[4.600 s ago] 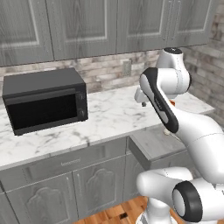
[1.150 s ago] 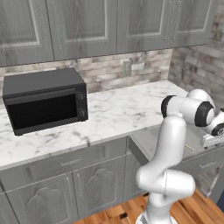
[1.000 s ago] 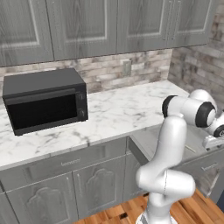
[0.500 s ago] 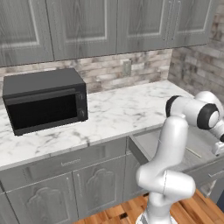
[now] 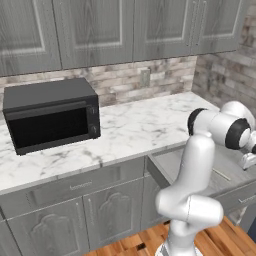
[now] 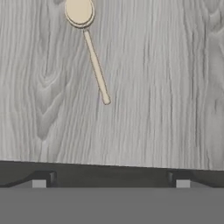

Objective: Pick the dish brush from the drawer and place it on the counter.

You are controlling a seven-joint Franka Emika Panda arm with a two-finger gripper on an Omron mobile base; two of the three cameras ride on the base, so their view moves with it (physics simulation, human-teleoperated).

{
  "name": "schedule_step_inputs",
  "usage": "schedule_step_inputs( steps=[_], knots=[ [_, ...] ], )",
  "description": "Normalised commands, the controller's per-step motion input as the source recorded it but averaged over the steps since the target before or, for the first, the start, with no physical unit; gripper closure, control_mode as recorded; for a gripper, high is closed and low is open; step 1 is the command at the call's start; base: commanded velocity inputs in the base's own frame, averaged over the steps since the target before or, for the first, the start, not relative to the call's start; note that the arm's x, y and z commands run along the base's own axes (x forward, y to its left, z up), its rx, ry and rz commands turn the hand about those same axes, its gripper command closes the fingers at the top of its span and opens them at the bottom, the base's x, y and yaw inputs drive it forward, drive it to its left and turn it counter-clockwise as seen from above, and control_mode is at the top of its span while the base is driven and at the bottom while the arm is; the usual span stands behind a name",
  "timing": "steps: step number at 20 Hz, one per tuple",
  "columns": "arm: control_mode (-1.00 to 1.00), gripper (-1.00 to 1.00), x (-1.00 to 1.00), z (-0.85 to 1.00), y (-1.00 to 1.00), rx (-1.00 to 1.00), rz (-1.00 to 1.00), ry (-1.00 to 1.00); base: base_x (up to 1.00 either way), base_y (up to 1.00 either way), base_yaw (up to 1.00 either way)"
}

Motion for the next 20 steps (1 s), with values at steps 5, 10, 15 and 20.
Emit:
schedule_step_inputs(
  steps=[5,10,15,20],
  knots=[
    [-1.00,-1.00,0.62,0.23,0.45,0.03,0.34,0.19,0.00,0.00,0.00],
    [-1.00,-1.00,0.47,-0.12,0.50,0.15,0.26,0.16,0.00,0.00,0.00],
    [-1.00,-1.00,0.00,-0.49,0.25,0.02,0.04,0.00,0.00,0.00,0.00],
    [-1.00,-1.00,0.07,-0.66,-0.02,-0.07,-0.08,0.00,0.00,0.00,0.00]
  ],
)
